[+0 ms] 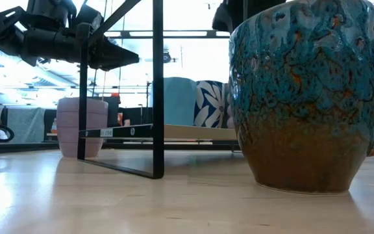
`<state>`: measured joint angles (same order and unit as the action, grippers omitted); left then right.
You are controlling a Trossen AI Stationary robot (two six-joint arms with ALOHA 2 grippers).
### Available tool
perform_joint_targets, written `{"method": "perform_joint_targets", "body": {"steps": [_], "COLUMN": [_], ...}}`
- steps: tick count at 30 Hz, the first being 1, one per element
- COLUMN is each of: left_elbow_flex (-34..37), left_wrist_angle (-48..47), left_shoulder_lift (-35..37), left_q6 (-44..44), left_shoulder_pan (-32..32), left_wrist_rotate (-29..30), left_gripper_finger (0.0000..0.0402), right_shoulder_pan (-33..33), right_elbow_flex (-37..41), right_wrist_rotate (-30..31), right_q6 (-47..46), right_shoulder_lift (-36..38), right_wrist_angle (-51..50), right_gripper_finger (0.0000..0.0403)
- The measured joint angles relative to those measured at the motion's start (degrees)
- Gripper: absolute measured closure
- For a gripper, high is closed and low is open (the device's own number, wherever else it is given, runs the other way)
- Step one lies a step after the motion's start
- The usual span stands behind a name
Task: Place coffee mugs
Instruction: Put the brown mug on the shelf
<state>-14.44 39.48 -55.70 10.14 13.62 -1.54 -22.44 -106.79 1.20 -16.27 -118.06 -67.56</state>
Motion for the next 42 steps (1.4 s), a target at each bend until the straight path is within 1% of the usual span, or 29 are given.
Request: {"method": "perform_joint_targets", "body": {"steps": [4,7,12,15,18,22,25,29,34,39,42], "left_elbow_flex": [0.0,0.0,0.0,0.0,0.0,0.0,0.0,0.0,0.0,0.0,0.0], "left_wrist_angle": [-0.1,-0.1,-0.2,-0.4,-0.4,-0.5,-0.4,-0.4,-0.4,-0.4,-0.4], "left_shoulder_lift": [0.0,0.0,0.0,0.0,0.0,0.0,0.0,0.0,0.0,0.0,0.0], "left_q6": [0.0,0.0,0.0,0.2,0.2,0.2,0.2,0.1,0.1,0.1,0.1], "left_shoulder_pan": [0.0,0.0,0.0,0.0,0.0,0.0,0.0,0.0,0.0,0.0,0.0], "left_wrist_rotate": [0.0,0.0,0.0,0.0,0.0,0.0,0.0,0.0,0.0,0.0,0.0], "left_gripper_finger": [0.0260,0.0260,0.0260,0.0260,0.0260,0.0260,0.0260,0.0260,0.0260,0.0260,0.0260], "right_shoulder_pan": [0.0,0.0,0.1,0.4,1.2,2.1,3.0,4.5,7.8,11.3,13.3], "right_elbow_flex": [2.9,4.1,5.0,3.8,0.9,-4.9,-8.9,-12.9,-13.6,-13.2,-13.2], "right_wrist_rotate": [-1.1,-1.2,-1.9,-2.5,-1.9,1.0,0.9,1.4,3.0,6.2,6.4], "right_q6": [0.4,0.4,2.5,3.3,3.9,4.5,5.4,7.4,12.8,17.4,20.5], "right_shoulder_lift": [0.0,0.0,0.0,-0.1,-0.1,0.0,0.0,0.0,0.0,0.0,0.0], "right_wrist_angle": [3.6,3.8,3.9,2.9,-0.9,-8.1,-13.2,-13.8,-14.6,-14.3,-13.9], "right_gripper_finger": [0.0267,0.0283,0.0339,0.0370,0.0370,0.0370,0.0370,0.0370,0.0370,0.0366,0.0365]}}
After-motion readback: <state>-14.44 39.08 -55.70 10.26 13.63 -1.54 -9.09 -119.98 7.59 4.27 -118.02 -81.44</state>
